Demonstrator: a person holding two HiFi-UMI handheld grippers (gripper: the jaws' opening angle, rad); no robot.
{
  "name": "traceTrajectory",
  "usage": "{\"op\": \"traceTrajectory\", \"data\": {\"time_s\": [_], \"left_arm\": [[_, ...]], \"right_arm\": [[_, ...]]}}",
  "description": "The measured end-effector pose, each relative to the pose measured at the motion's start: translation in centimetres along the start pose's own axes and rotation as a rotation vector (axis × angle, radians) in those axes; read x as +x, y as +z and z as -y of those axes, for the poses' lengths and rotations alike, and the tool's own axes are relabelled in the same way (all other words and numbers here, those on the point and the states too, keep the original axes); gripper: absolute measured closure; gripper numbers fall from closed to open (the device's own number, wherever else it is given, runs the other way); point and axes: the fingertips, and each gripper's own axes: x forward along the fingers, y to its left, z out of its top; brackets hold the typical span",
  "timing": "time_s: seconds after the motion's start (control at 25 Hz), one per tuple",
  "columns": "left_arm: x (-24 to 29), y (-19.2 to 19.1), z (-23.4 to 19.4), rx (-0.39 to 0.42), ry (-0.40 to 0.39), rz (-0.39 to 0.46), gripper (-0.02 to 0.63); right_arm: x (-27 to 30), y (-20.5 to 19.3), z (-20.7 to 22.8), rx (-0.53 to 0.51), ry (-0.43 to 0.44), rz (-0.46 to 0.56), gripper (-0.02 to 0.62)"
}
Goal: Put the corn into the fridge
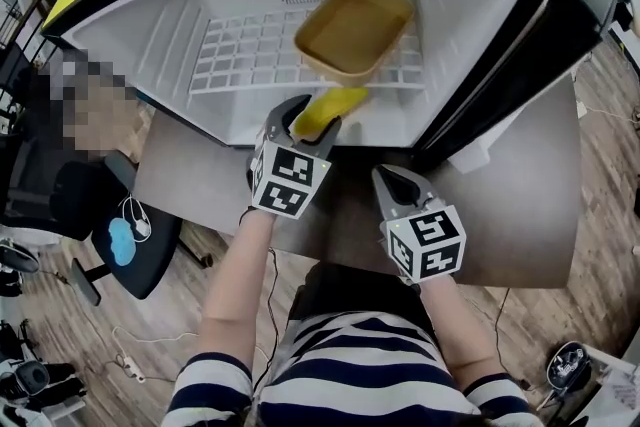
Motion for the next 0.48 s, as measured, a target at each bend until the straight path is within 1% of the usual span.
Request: {"op": "traceTrajectory", "data": {"time_s": [0.16, 0.36, 0.48], "left_arm": [[-2.3, 0.5, 0.1, -0.069, 0.046, 0.046, 0.606], [-4.7, 0.2, 0.7, -0.123, 0.105, 0.059, 0.606], [-6.2, 0.2, 0.8, -0.186, 0.146, 0.079, 0.606]], "right_arm": [[-1.1, 0.4, 0.0, -0.02, 0.019, 0.004, 0.604], [-2.4, 0.7, -0.2, -0.039, 0.041, 0.01, 0.604], [-3.1, 0.9, 0.0, -0.05, 0.05, 0.014, 0.604]]}}
